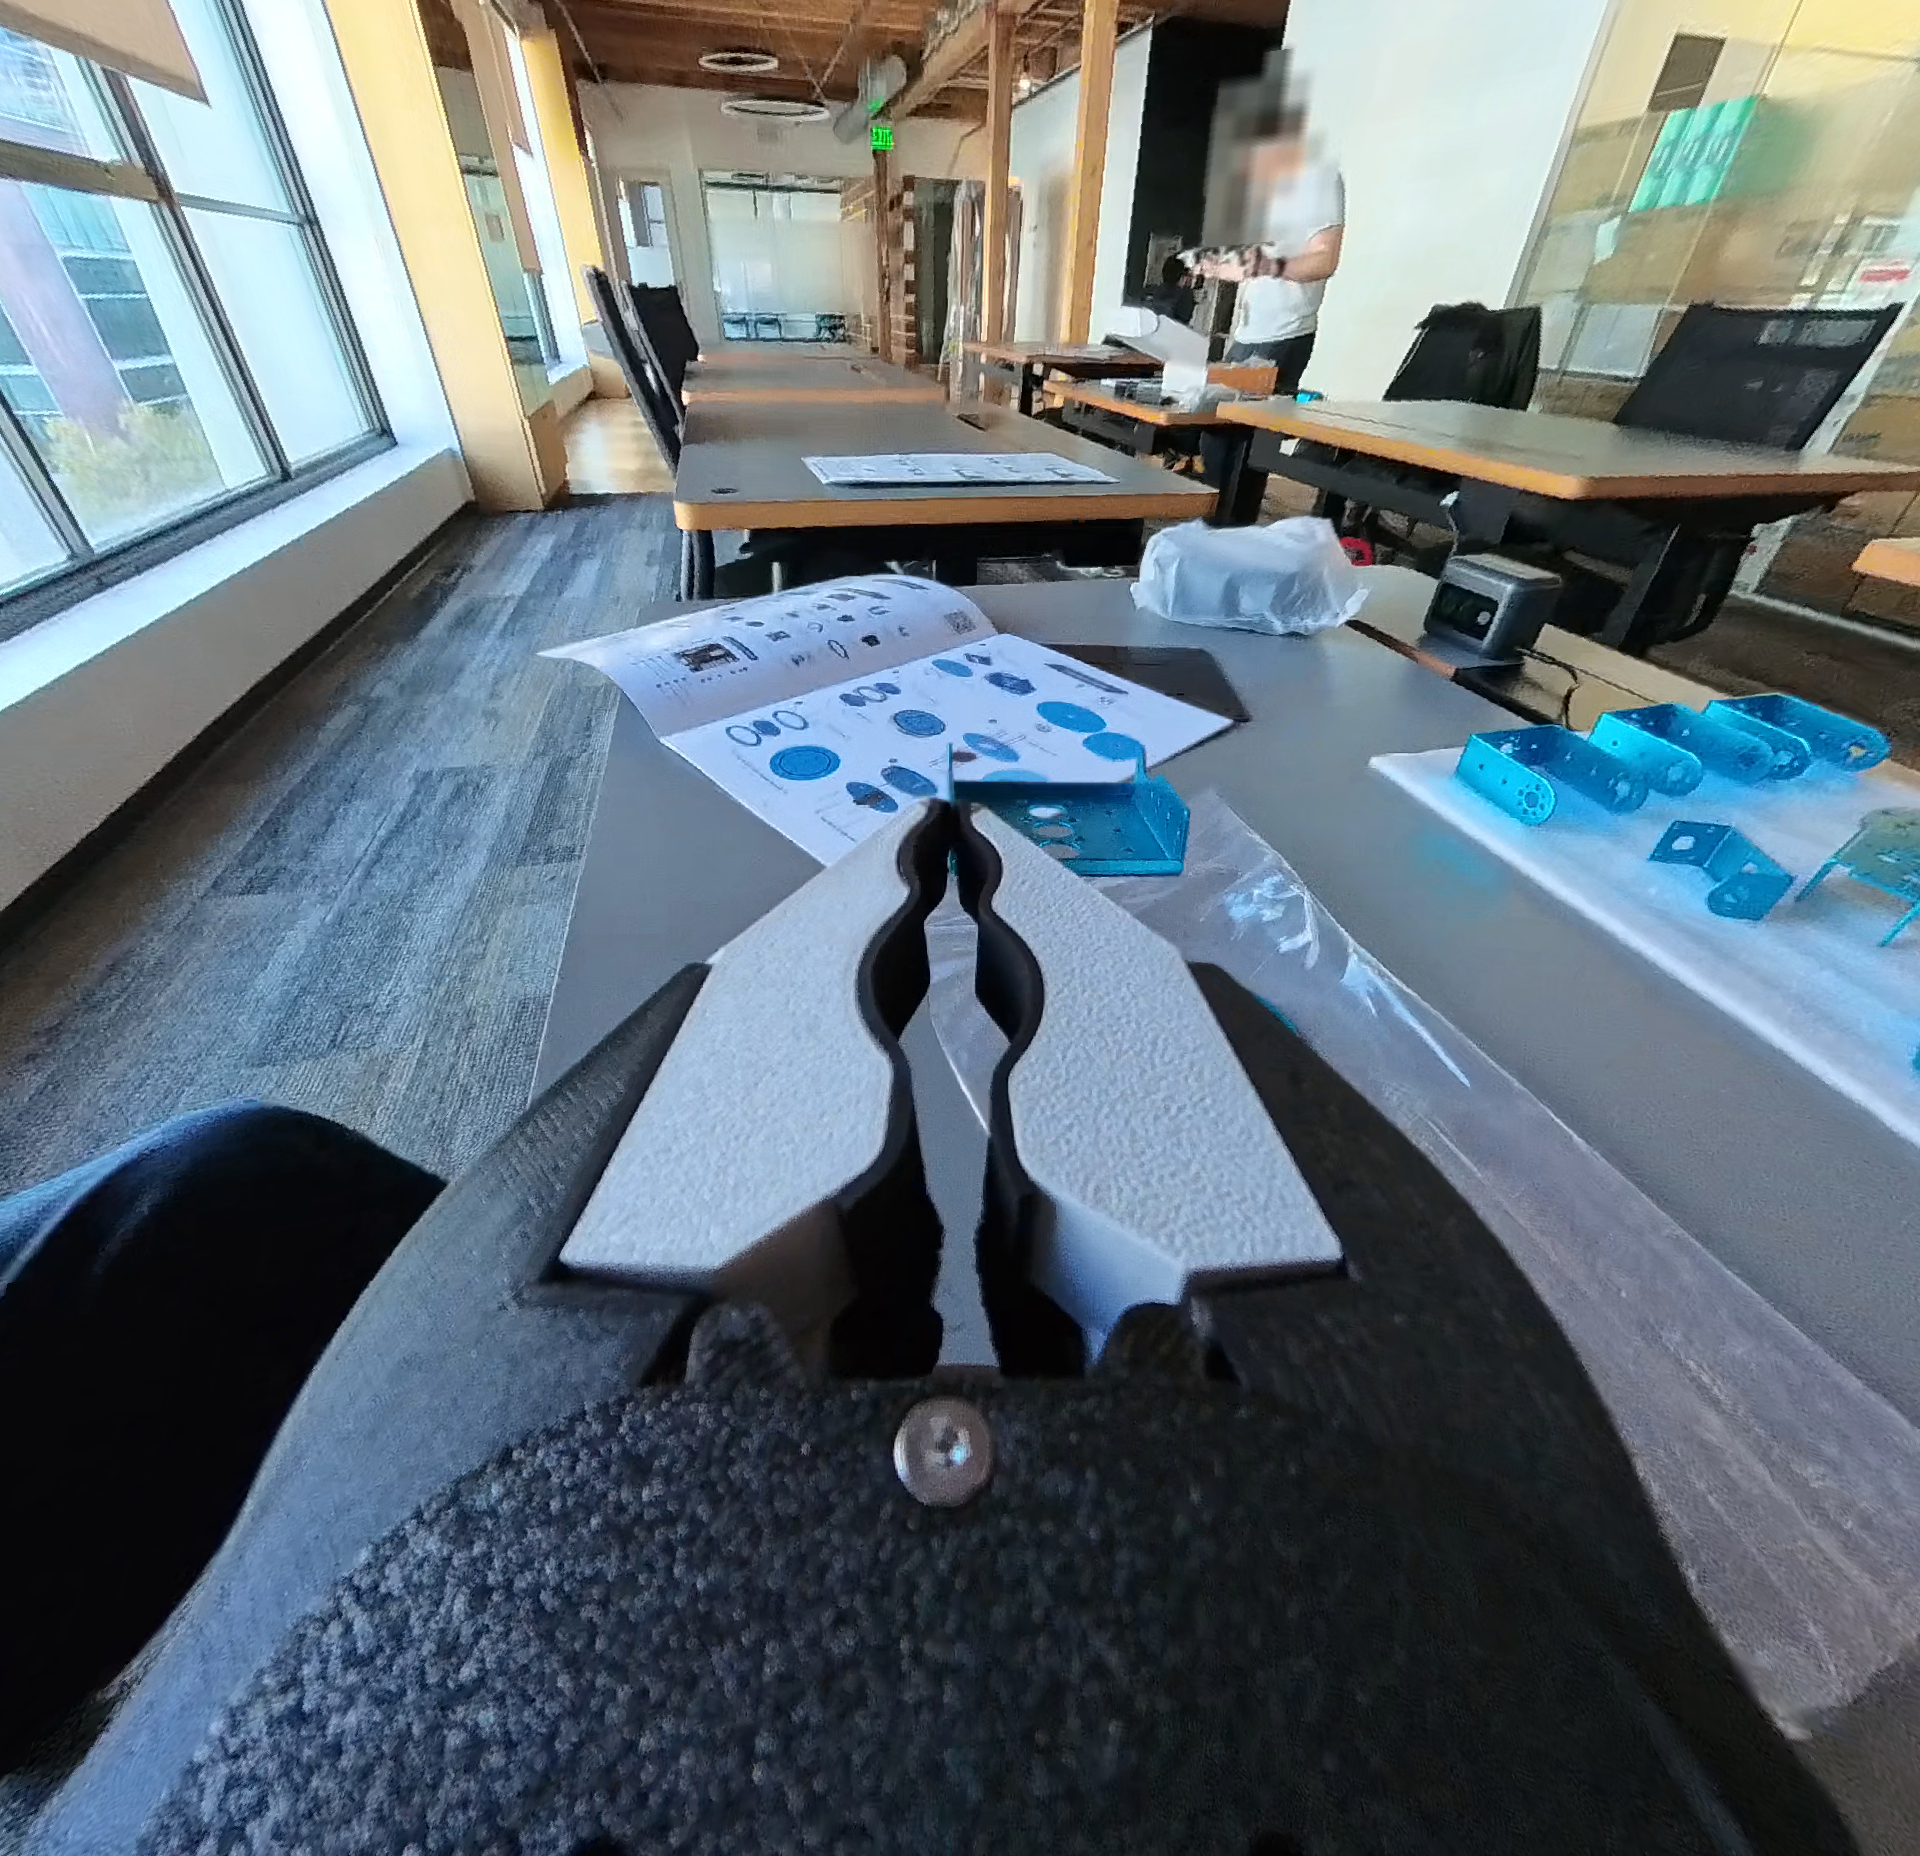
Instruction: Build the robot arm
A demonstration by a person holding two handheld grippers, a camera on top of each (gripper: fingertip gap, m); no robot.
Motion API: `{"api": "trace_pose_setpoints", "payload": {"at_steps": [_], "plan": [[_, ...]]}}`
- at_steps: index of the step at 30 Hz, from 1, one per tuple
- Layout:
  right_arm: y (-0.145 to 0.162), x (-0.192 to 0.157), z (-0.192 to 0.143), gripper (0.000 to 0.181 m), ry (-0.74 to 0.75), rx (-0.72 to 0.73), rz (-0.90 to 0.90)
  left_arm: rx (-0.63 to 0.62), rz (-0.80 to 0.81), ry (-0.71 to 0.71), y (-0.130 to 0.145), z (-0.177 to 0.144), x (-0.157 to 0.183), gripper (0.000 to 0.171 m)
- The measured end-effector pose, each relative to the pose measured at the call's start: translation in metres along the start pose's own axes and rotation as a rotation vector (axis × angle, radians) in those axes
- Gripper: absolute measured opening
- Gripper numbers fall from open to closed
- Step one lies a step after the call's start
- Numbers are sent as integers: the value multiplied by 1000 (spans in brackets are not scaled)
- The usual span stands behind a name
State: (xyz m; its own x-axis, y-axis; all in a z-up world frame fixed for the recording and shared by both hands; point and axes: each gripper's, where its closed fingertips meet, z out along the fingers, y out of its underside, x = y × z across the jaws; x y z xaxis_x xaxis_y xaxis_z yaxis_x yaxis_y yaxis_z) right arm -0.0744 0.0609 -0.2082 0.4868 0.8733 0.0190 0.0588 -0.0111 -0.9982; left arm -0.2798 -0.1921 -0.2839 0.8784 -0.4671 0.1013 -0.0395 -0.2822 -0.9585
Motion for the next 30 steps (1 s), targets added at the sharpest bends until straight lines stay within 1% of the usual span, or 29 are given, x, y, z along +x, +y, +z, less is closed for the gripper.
{"api": "trace_pose_setpoints", "payload": {"at_steps": [3, 5, 7, 11, 13, 16, 18, 20, 23, 27, 30], "plan": [[-11, -2, 8, 0, -65, -7, 44, -11, 34, 10, 0, 6, -15, 41], [-16, -7, 18, 0, -88, -8, 28, -14, 74, 18, -8, 21, -34, 41], [-18, -16, 35, 0, -103, -7, -1, -16, 113, 25, -19, 40, -59, 41], [-18, -35, 87, 0, -90, 3, -9, -1, 156, 39, -46, 80, -112, 43], [-15, -48, 116, 0, -98, -11, -34, 19, 158, 19, -58, 94, -140, 43], [-7, -63, 154, 0, -140, -87, -96, 18, 96, -16, -75, 109, -179, 43], [-1, -59, 169, 0, -144, -135, -127, -17, 39, -59, -85, 115, -206, 43], [6, -47, 175, 0, -136, -163, -146, -37, -15, -100, -95, 123, -230, 43], [15, -20, 167, 0, -78, -183, -164, -52, -62, -149, -108, 141, -253, 43], [17, 16, 145, 0, 30, -151, -99, -114, -126, -157, -107, 176, -268, 49], [18, 34, 142, 0, 79, -151, -71, -160, -154, -138, -101, 199, -271, 50]]}}
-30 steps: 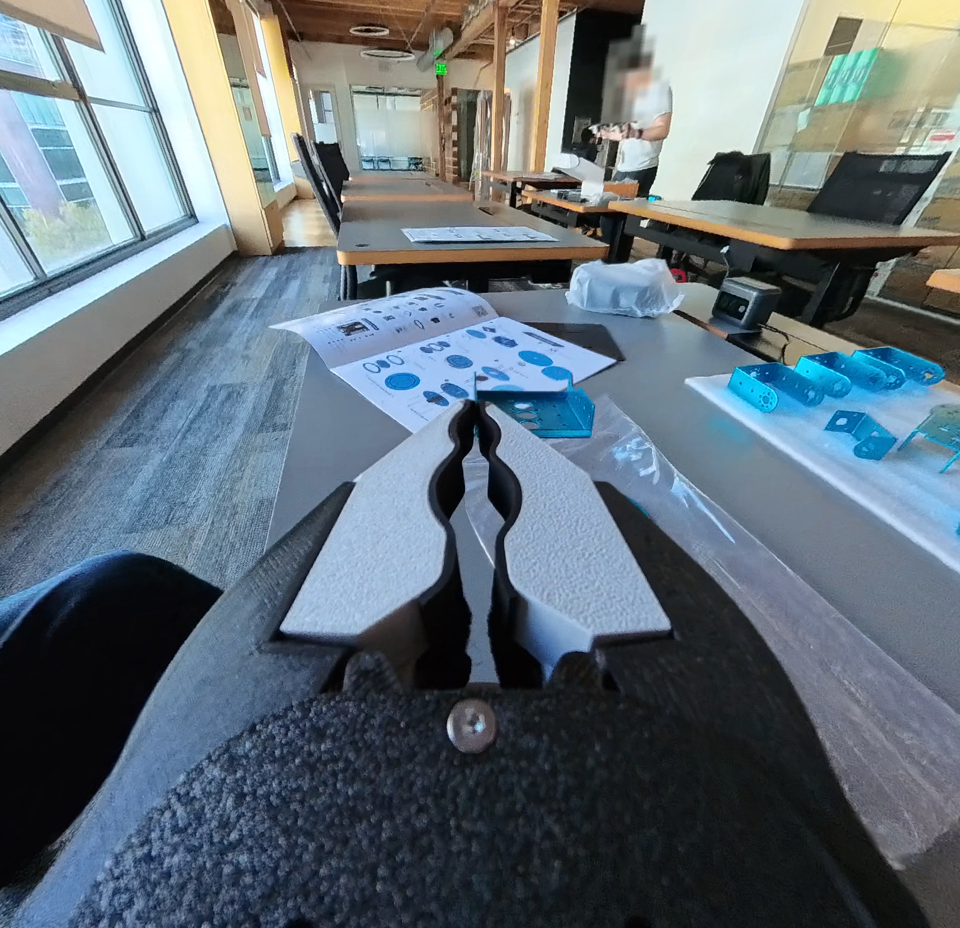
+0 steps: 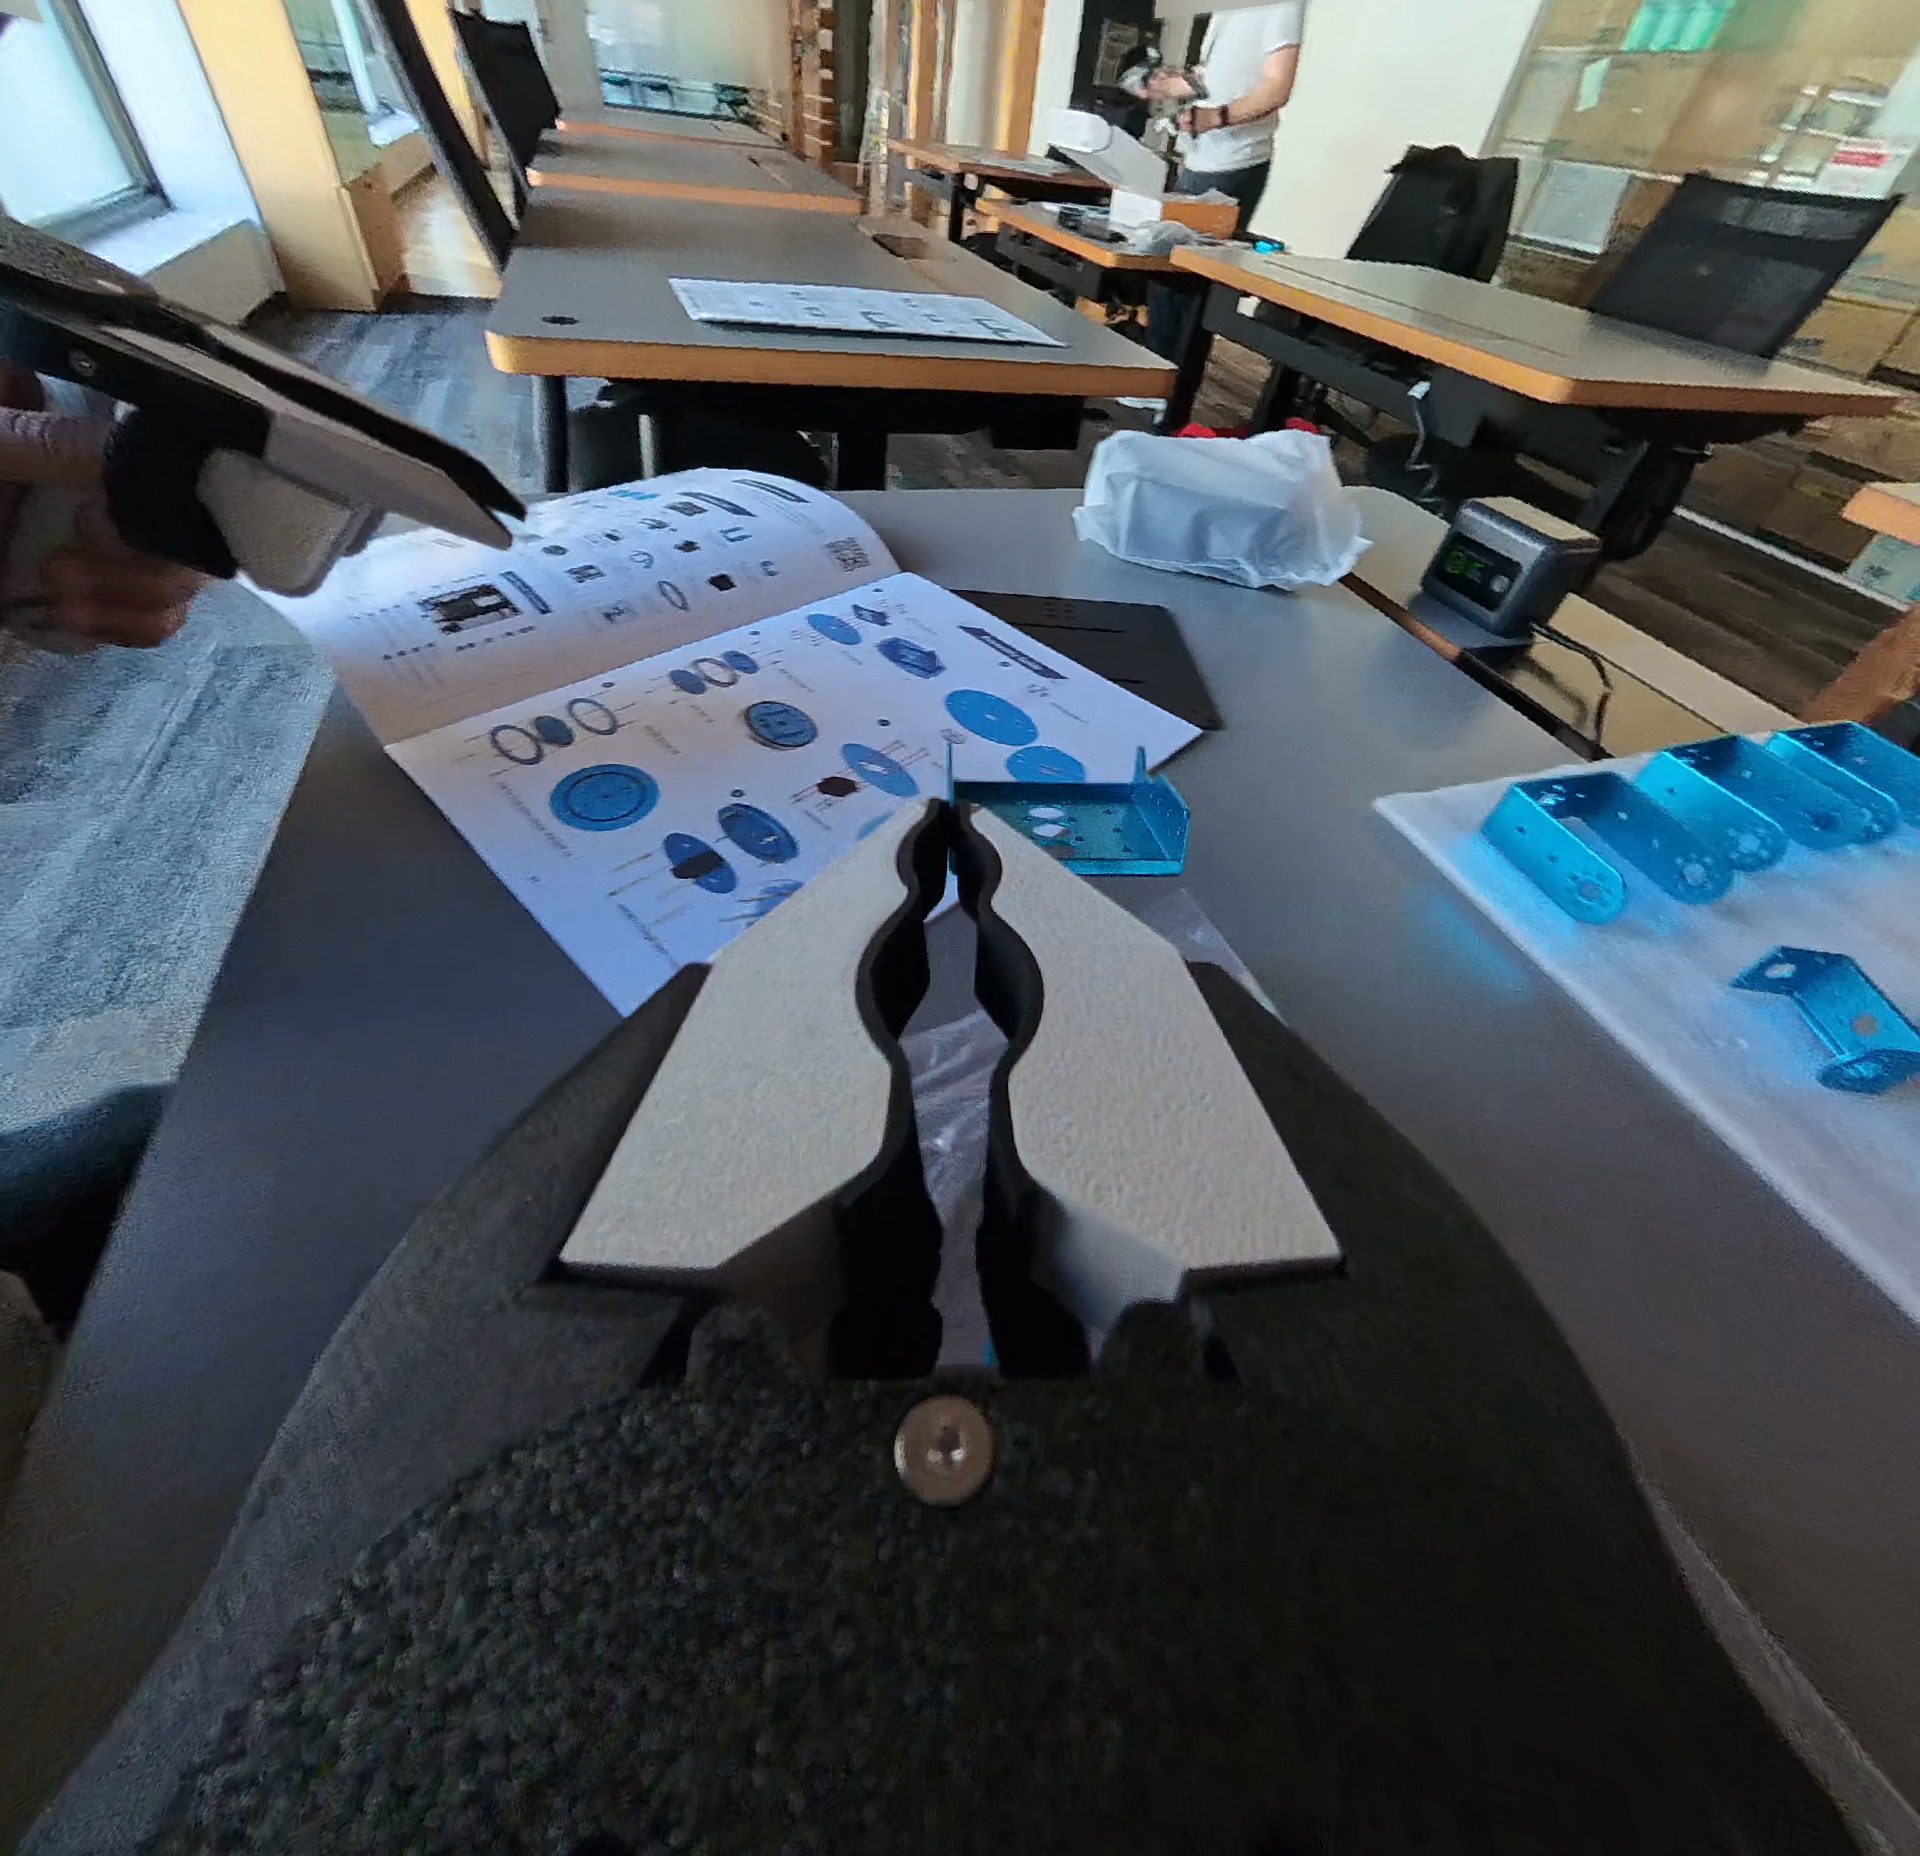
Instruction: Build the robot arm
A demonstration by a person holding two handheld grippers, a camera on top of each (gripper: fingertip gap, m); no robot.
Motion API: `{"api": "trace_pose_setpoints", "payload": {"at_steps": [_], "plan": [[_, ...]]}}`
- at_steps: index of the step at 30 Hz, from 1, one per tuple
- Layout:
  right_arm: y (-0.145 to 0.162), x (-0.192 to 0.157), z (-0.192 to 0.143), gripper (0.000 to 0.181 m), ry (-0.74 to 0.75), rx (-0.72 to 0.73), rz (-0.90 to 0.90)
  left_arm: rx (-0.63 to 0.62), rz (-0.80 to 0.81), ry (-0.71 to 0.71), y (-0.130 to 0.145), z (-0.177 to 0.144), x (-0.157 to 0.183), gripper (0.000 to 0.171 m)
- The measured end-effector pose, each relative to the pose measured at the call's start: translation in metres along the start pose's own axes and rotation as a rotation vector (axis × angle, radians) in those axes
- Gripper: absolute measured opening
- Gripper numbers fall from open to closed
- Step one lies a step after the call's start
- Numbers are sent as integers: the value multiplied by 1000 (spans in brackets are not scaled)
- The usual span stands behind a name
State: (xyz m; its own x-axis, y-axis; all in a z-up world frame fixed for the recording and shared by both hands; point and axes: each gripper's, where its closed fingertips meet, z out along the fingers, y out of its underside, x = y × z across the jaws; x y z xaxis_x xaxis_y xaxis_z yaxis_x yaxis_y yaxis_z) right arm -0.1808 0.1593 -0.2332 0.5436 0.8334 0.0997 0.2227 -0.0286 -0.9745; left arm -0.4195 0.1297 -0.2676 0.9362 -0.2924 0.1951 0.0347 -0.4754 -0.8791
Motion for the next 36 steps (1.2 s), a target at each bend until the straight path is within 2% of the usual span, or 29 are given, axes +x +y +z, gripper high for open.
{"api": "trace_pose_setpoints", "payload": {"at_steps": [5, 14, 20, 22, 26, 32, 36], "plan": [[13, 14, 3, 0, 50, -49, 13, -14, 3, -16, 3, 21, -4, 51], [7, 10, 1, 0, 53, -24, 1, -17, 20, -61, -4, 29, -20, 51], [-9, 54, -33, 0, 133, 58, 117, -18, 46, -34, -12, 38, -10, 50], [-6, 63, -45, 0, 140, 66, 159, -8, 60, -36, -14, 40, -8, 50], [10, 66, -58, 0, 202, 5, 71, 5, 56, -35, -15, 40, -4, 50], [-10, 52, -72, 0, 276, 67, -168, -21, 87, -24, -11, 43, 5, 50], [-15, 47, -72, 0, 265, 94, -187, -8, 90, -21, -15, 41, 5, 50]]}}
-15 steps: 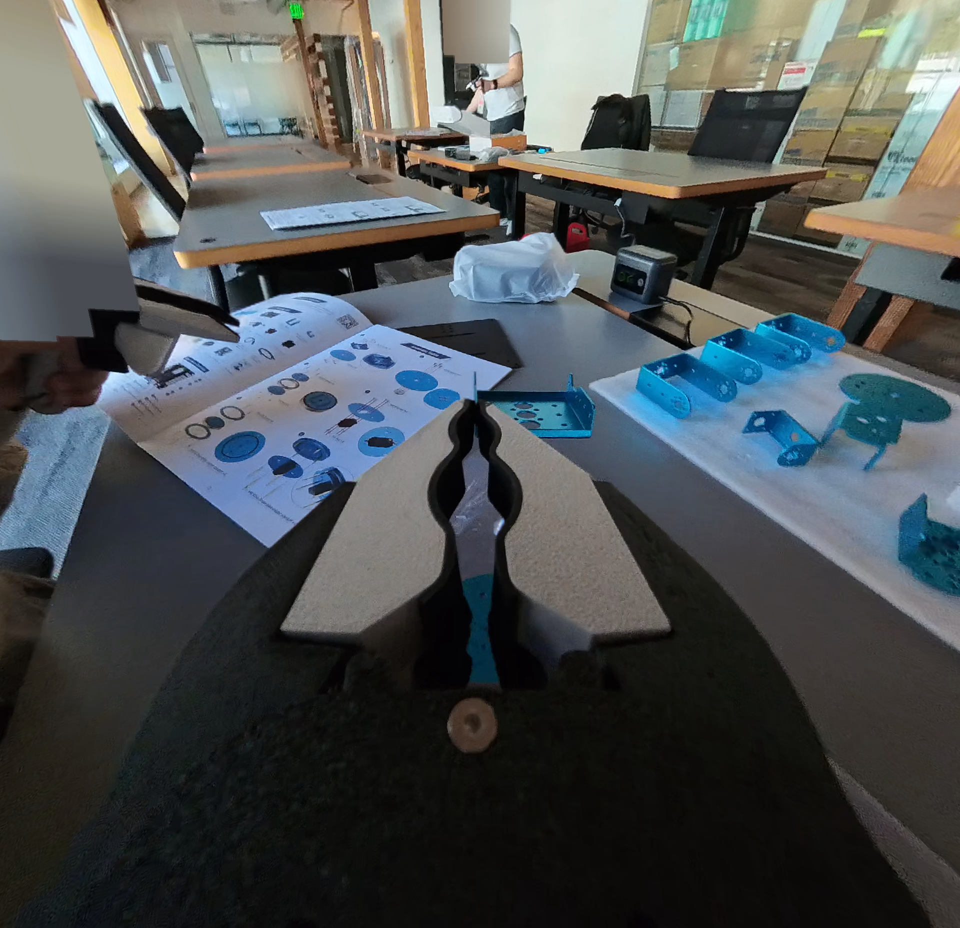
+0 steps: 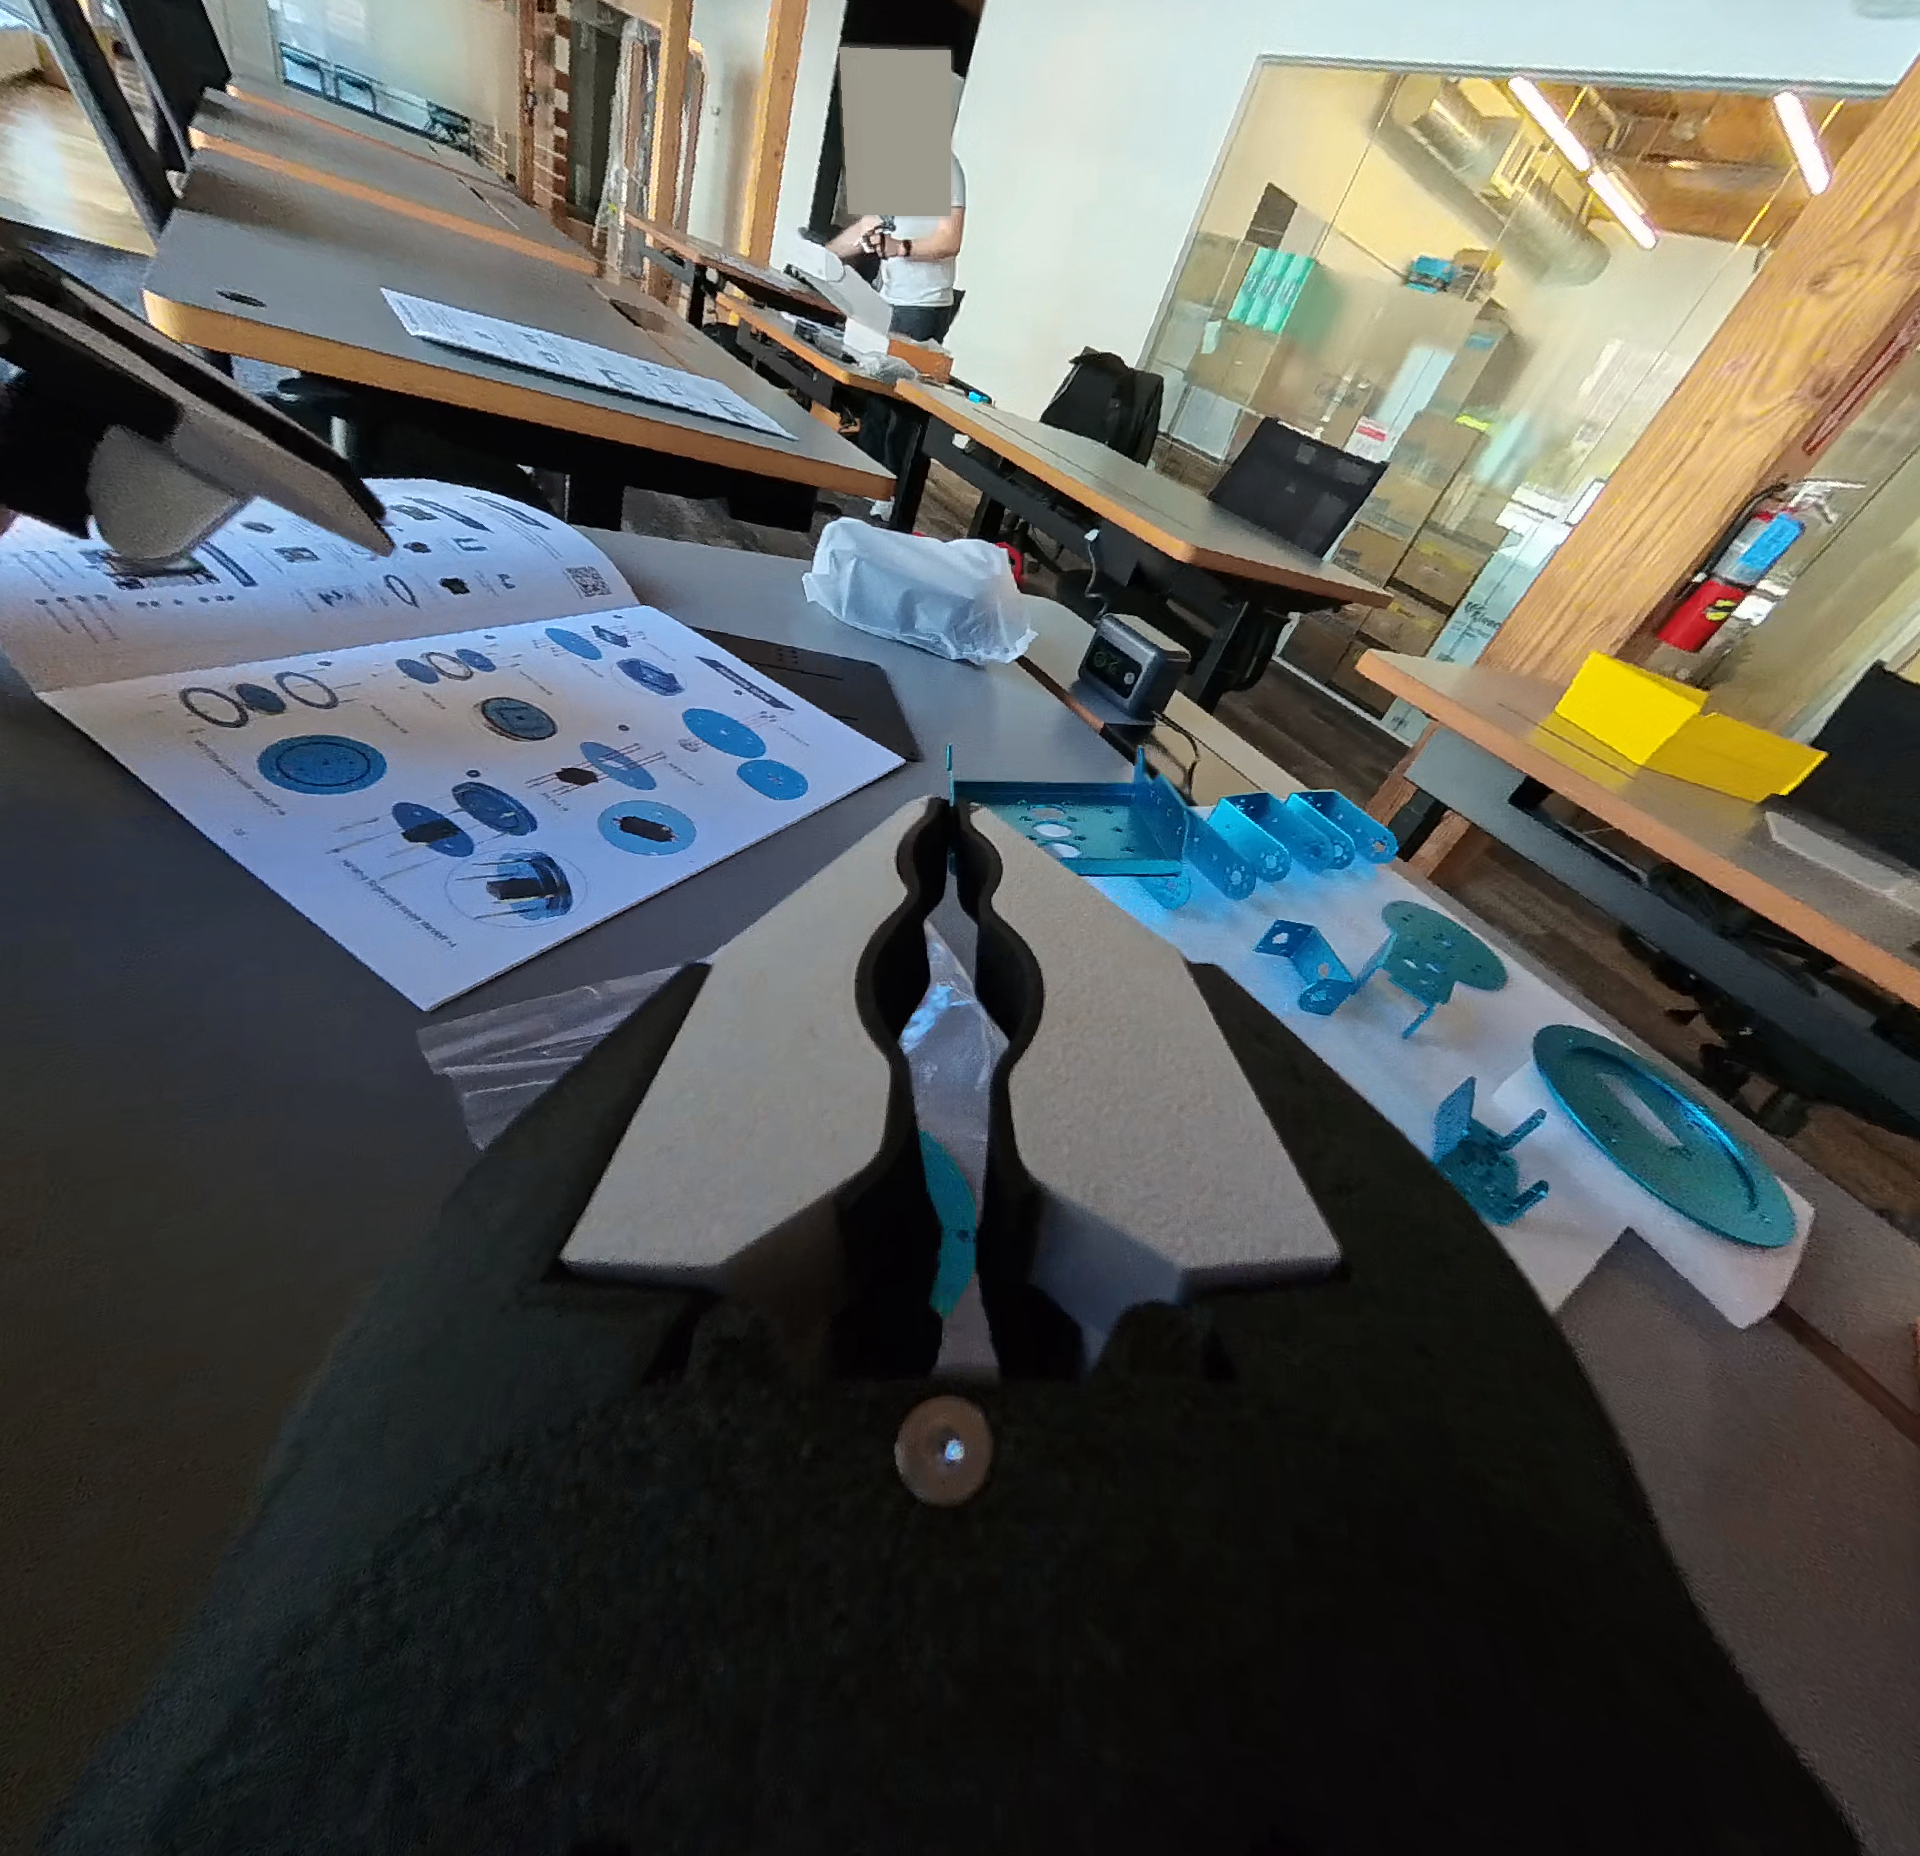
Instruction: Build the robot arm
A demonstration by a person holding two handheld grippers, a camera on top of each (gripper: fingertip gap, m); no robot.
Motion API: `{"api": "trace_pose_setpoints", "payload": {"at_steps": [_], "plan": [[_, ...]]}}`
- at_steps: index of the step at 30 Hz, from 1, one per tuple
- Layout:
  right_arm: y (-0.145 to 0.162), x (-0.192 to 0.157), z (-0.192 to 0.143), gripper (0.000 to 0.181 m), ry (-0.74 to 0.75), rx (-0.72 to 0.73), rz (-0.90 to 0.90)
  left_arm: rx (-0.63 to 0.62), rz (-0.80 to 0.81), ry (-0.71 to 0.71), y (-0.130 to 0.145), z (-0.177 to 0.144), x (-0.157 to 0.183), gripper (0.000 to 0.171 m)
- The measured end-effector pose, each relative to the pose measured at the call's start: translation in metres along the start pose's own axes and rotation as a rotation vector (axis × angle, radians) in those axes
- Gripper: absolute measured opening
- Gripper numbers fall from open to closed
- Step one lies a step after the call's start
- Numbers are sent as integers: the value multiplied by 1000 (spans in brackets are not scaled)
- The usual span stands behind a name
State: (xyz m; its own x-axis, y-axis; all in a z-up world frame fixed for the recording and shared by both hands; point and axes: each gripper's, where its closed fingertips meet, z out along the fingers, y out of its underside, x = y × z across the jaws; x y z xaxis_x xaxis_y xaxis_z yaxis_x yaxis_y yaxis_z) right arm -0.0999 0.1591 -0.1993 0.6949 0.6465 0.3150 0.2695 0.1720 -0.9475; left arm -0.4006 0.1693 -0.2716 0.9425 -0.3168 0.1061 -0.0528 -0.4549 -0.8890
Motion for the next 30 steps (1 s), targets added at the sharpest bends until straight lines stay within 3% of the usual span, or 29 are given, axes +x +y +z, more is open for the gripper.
{"api": "trace_pose_setpoints", "payload": {"at_steps": [7, 14, 30], "plan": [[0, -4, 2, 0, -27, 11, 24, 15, 0, -21, 2, -8, -11, 50], [10, -6, 7, 0, -44, -20, 49, -41, -47, -5, 11, 10, -19, 50], [43, -10, 15, 0, -76, -146, 159, -32, -3, 43, -3, 24, -17, 50]]}}
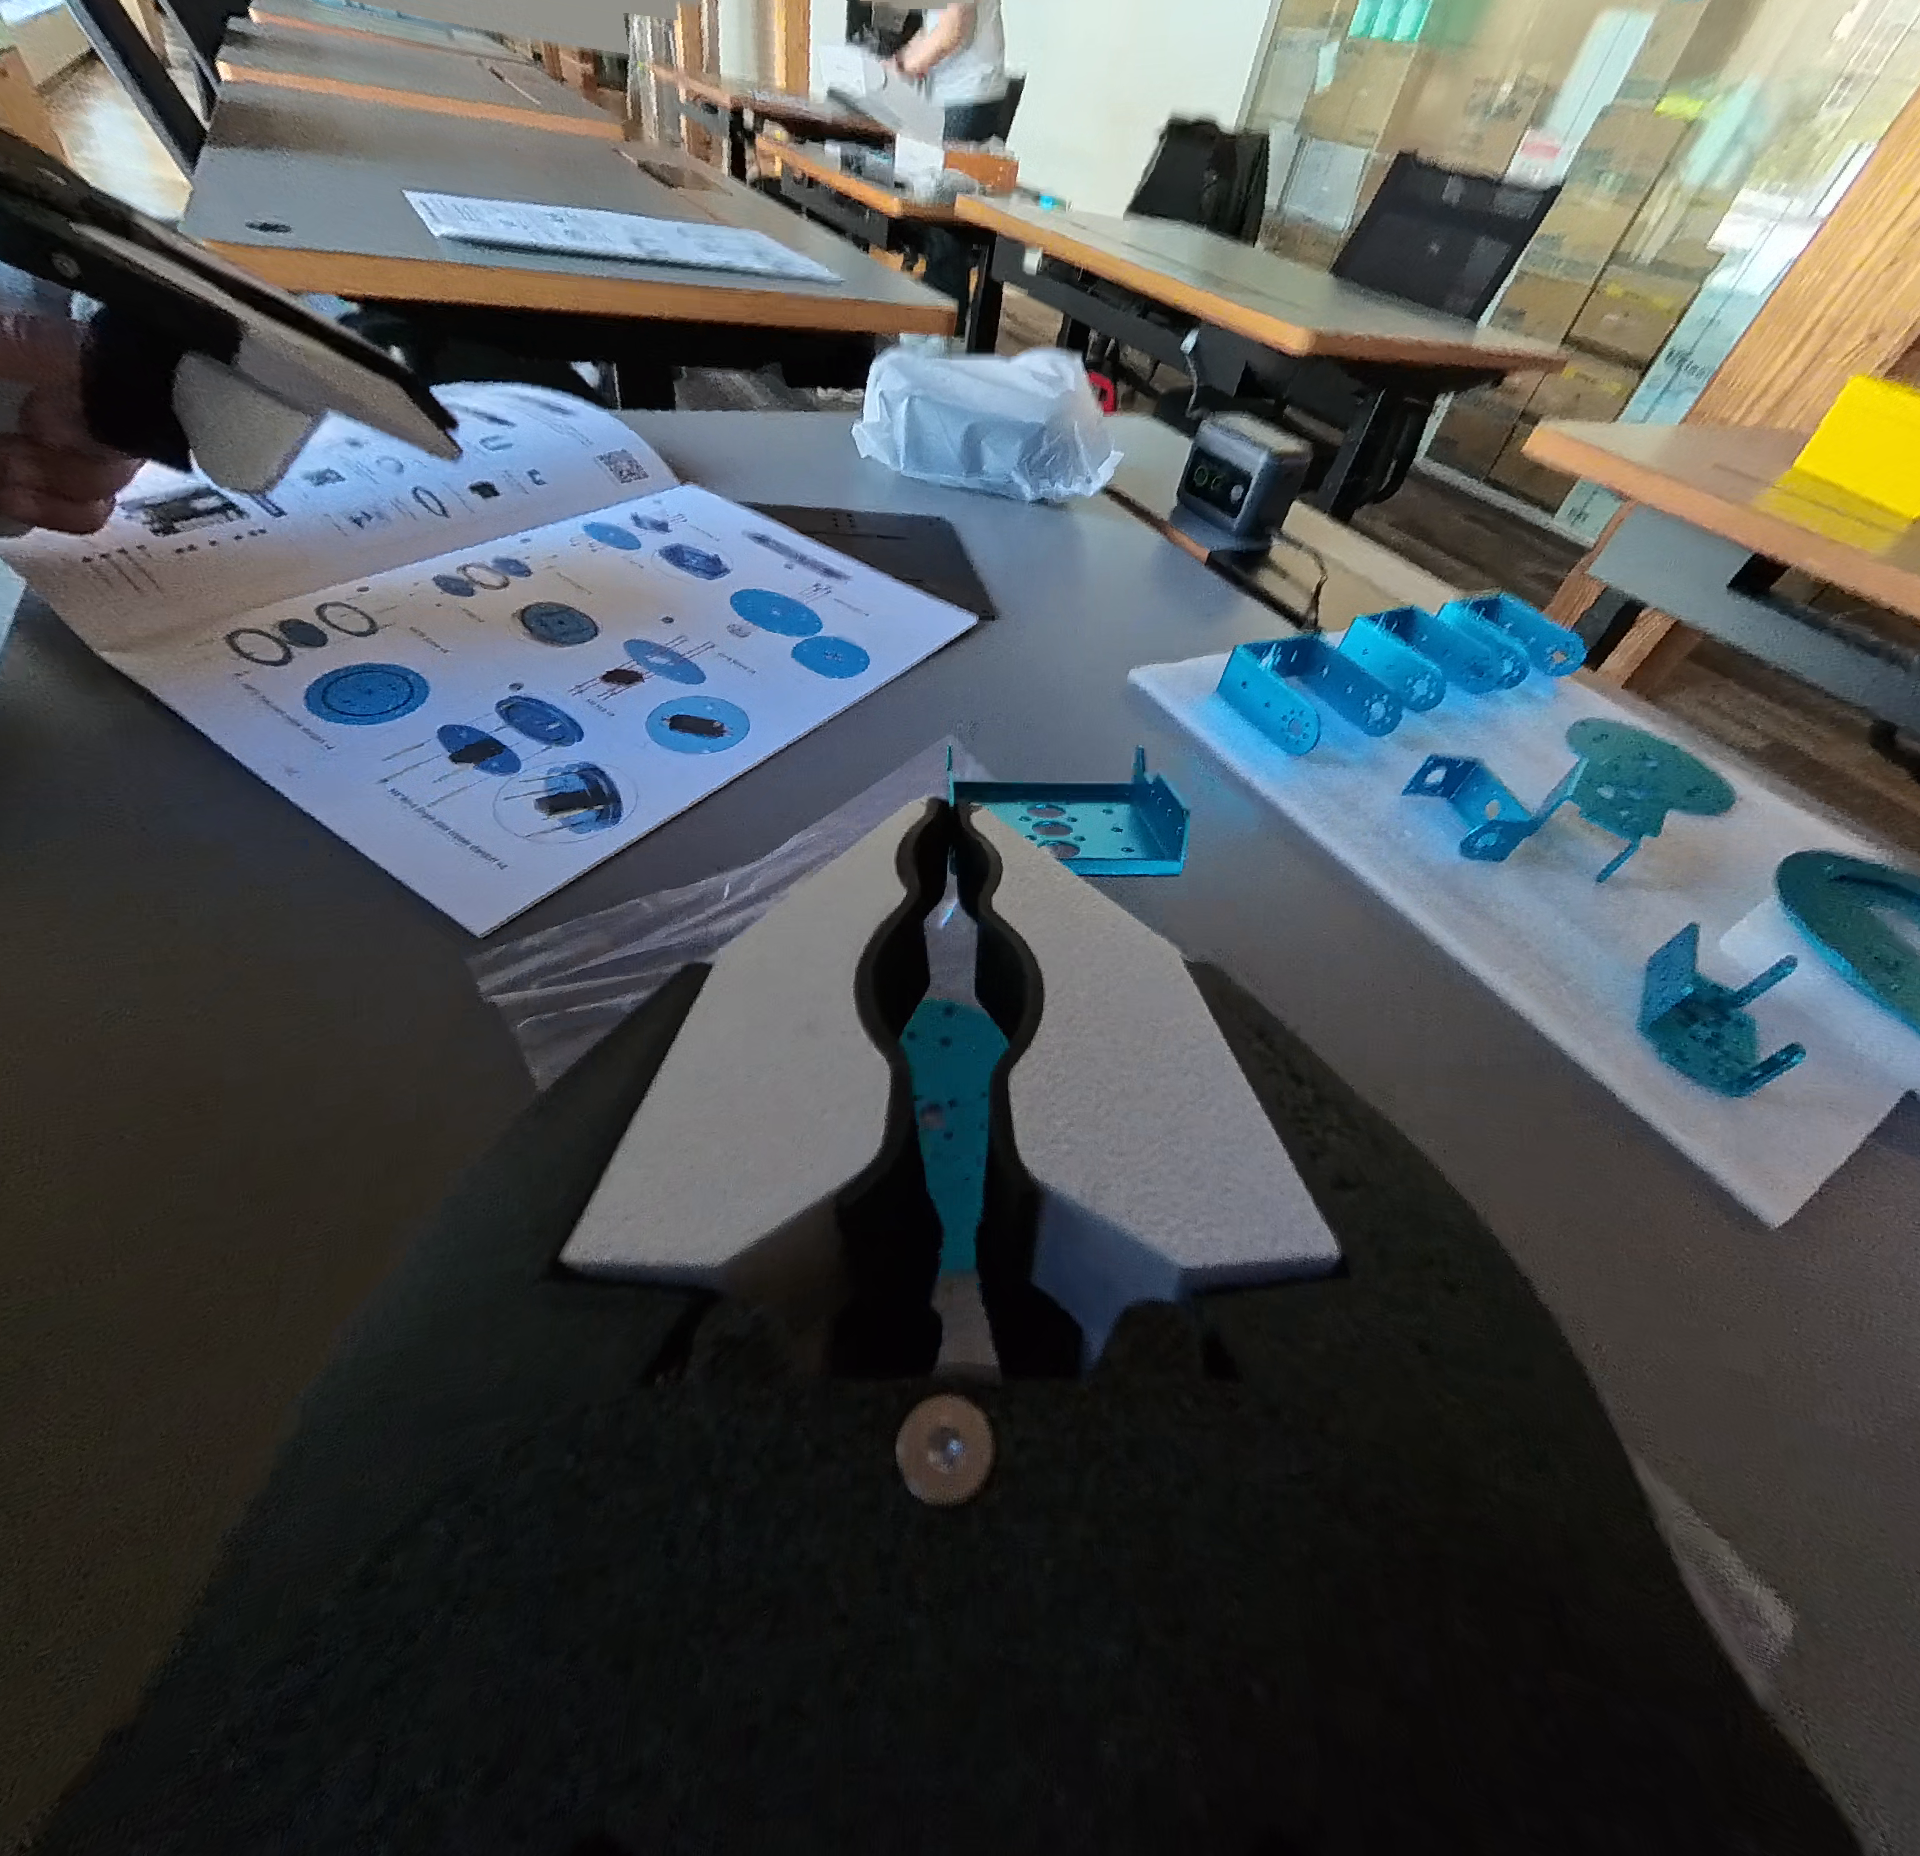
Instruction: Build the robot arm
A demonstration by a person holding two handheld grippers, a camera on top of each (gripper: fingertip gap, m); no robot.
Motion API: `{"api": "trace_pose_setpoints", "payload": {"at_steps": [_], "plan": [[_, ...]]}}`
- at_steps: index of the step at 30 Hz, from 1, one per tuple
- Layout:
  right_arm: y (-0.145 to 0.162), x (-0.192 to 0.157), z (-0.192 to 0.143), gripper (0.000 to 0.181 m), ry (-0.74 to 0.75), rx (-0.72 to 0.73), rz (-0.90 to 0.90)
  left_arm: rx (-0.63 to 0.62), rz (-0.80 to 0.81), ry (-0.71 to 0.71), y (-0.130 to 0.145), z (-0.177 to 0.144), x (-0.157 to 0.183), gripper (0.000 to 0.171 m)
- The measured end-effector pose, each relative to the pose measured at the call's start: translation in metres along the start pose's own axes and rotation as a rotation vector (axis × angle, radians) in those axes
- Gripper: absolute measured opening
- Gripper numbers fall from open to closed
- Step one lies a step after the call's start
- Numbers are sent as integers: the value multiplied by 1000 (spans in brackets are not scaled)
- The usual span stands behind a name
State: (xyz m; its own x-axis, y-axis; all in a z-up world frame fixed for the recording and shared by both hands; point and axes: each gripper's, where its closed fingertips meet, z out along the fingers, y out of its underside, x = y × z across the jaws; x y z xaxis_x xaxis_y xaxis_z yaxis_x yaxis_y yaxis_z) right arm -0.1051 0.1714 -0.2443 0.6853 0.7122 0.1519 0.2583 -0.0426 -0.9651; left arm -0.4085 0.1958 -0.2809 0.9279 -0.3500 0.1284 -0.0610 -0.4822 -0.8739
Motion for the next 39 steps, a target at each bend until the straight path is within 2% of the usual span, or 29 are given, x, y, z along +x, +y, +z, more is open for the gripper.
{"api": "trace_pose_setpoints", "payload": {"at_steps": [5, 12, 23, 32, 39], "plan": [[34, -5, -7, 0, -16, -149, 99, 12, -2, 11, -1, -3, 4, 50], [62, -18, -8, 0, 7, -276, 131, -12, 7, 16, 3, 6, 6, 51], [73, -16, 1, 0, -19, -328, 213, -16, 16, -12, 1, 7, 4, 50], [98, -20, -4, 0, 5, -511, 225, -32, 32, -36, -2, 7, -1, 50], [98, -26, -3, 1, -21, -497, 281, -47, 44, -44, -2, 9, -1, 50]]}}
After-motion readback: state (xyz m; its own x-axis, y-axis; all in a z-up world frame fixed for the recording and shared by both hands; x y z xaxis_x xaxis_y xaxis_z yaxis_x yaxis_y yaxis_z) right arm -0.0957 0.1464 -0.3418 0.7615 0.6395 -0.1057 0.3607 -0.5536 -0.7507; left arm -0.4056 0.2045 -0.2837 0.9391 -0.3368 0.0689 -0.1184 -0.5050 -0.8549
